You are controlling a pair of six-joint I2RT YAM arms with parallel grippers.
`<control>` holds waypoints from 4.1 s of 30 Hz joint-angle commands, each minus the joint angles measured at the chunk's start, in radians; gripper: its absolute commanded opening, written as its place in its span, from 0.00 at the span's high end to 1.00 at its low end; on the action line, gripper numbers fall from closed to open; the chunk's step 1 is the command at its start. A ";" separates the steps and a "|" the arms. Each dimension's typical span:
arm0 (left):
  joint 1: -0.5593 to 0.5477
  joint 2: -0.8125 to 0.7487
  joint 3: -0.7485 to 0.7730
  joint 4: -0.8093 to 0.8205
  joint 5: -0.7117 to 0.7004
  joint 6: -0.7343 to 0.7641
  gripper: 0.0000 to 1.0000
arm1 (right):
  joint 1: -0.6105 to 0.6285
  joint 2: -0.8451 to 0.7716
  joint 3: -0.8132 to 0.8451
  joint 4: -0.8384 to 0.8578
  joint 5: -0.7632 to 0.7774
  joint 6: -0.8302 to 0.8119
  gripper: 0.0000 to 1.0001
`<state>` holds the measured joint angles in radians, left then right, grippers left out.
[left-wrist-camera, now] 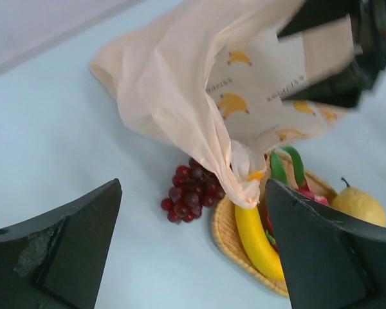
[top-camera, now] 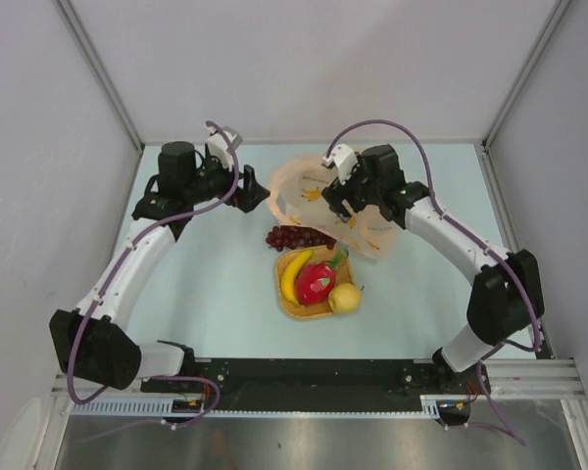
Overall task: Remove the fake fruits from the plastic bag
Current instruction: Adjust the plastic bag at the center of the board, then pick up the fake fruit from the center of the board, then place the fake fruit on the plate.
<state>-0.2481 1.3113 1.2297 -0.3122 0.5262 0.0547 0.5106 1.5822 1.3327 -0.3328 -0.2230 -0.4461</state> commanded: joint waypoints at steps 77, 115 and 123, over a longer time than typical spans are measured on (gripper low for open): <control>-0.237 0.335 0.266 -0.053 0.368 -0.205 1.00 | -0.264 -0.172 -0.032 0.132 0.024 0.030 0.11; -0.281 0.258 -0.045 -0.174 0.248 0.028 0.57 | -0.287 -0.197 -0.096 0.137 -0.012 0.044 0.10; -0.289 0.282 -0.064 -0.149 0.250 0.027 0.54 | -0.287 -0.200 -0.098 0.135 -0.009 0.043 0.10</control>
<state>-0.5255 1.6077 1.1751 -0.4828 0.7624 0.0528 0.2256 1.4174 1.2400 -0.2325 -0.2234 -0.4183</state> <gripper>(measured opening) 0.459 0.902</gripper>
